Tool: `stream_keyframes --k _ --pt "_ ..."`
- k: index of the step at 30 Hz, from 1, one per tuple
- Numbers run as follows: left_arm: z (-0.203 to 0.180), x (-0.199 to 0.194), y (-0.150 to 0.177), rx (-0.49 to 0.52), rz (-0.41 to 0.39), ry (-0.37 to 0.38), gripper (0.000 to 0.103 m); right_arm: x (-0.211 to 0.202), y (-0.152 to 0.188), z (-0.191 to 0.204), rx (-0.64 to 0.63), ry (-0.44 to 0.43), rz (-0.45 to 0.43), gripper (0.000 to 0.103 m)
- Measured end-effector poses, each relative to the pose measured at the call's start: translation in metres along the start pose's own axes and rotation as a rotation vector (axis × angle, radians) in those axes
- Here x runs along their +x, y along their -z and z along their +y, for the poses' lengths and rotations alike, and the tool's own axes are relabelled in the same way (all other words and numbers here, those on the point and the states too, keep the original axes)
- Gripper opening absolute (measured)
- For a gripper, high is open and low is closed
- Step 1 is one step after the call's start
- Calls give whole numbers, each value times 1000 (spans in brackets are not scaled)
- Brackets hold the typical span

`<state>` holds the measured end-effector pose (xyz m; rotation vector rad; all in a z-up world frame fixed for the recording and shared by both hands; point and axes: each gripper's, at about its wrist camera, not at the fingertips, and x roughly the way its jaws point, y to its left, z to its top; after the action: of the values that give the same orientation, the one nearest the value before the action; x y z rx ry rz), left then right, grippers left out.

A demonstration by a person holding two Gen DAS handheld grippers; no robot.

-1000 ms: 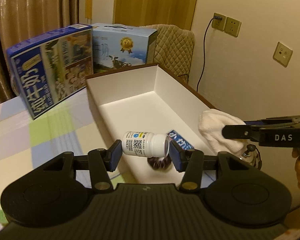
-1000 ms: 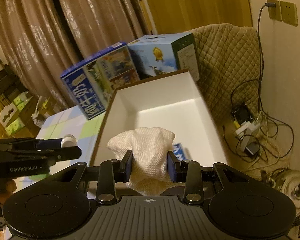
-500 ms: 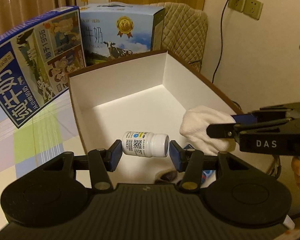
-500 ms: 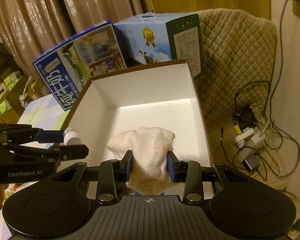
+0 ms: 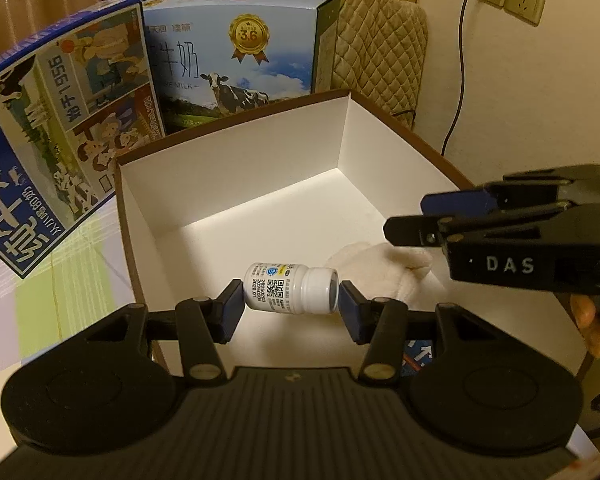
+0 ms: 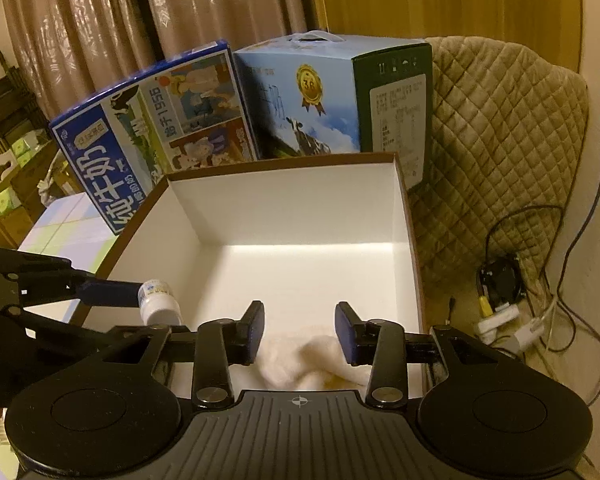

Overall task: Organize objects
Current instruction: 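Carry the white cloth and pill bottle over the cardboard box, then open both grippers to drop the cloth and pill bottle into the box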

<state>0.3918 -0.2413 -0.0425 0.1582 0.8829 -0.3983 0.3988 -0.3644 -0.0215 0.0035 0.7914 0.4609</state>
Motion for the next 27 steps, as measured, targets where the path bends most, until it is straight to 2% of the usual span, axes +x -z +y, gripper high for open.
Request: stream_keyframes --k 7,17,24,27 --pt "-5 18 0 27 38 12 46 -4 -1 -6 -2 6 1 39" --pt "-11 46 7 64 123 19 46 -16 3 -3 -69 46 -1 39" --pt "-6 36 5 47 88 -5 62 -31 12 -5 -37 52 -2 42" --pt "-2 22 5 21 62 -2 65 -41 15 -4 -24 48 -5 47"
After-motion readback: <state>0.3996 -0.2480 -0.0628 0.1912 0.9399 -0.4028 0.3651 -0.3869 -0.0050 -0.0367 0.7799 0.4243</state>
